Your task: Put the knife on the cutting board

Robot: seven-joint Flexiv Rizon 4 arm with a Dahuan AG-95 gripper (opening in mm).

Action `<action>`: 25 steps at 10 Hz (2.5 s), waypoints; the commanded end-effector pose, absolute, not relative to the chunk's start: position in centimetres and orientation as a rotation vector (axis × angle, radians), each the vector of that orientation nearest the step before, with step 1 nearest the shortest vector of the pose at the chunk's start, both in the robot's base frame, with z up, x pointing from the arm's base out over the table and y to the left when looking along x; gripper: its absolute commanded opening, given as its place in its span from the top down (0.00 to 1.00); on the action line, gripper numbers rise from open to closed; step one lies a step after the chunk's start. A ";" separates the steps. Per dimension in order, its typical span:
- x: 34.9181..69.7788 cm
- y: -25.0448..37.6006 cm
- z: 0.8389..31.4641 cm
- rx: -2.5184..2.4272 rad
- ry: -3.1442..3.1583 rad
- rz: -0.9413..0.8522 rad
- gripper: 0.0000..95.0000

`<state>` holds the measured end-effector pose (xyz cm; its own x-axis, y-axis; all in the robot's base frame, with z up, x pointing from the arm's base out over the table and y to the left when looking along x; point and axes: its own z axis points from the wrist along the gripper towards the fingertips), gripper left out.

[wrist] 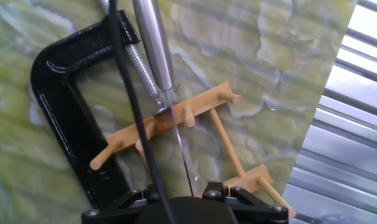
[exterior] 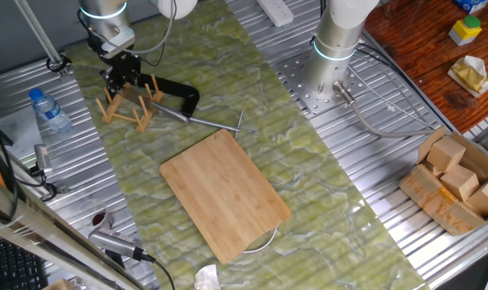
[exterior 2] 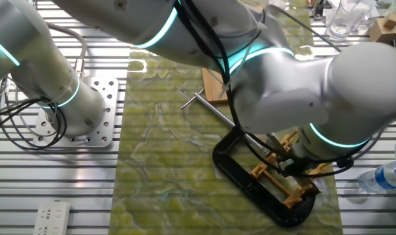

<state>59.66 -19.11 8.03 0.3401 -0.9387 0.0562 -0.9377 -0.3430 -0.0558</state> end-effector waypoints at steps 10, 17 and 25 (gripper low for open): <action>60.0 -19.2 9.8 -2.524 1.891 -0.055 1.00; 59.6 -18.8 14.7 -2.524 1.908 -0.002 1.00; 58.9 -17.9 17.3 -2.487 1.983 0.035 1.00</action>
<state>58.81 -17.94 17.35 0.2219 -0.9750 0.0121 -0.9743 -0.2213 0.0427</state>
